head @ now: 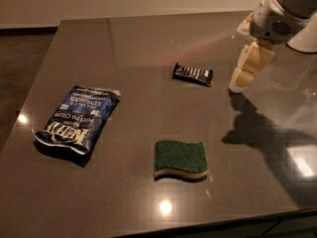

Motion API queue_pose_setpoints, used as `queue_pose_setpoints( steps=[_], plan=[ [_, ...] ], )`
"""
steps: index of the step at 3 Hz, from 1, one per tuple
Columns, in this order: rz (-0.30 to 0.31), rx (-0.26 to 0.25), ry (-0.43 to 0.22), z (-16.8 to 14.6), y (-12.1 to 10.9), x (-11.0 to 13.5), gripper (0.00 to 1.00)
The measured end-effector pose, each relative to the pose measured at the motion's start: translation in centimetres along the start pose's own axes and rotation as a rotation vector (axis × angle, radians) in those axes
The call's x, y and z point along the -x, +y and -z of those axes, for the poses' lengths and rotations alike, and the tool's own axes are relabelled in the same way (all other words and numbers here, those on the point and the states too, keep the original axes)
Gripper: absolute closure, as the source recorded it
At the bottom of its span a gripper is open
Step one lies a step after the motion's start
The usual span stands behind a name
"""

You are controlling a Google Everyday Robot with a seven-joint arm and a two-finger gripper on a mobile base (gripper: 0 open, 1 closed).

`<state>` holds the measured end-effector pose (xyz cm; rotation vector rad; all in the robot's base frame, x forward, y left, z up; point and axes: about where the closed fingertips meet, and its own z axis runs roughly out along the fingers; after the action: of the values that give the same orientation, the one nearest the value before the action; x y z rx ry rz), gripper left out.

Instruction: Move rxbar chocolate near sponge

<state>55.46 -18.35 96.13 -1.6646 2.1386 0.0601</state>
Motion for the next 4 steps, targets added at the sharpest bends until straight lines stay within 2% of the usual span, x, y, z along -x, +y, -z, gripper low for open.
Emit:
queue_pose_setpoints(
  steps=[2, 4],
  plan=[
    [-0.009, 0.050, -0.081, -6.0, -5.3, 3.2, 0.00],
    [-0.046, 0.098, -0.084, -11.9, -8.4, 3.9, 0.00]
  ],
)
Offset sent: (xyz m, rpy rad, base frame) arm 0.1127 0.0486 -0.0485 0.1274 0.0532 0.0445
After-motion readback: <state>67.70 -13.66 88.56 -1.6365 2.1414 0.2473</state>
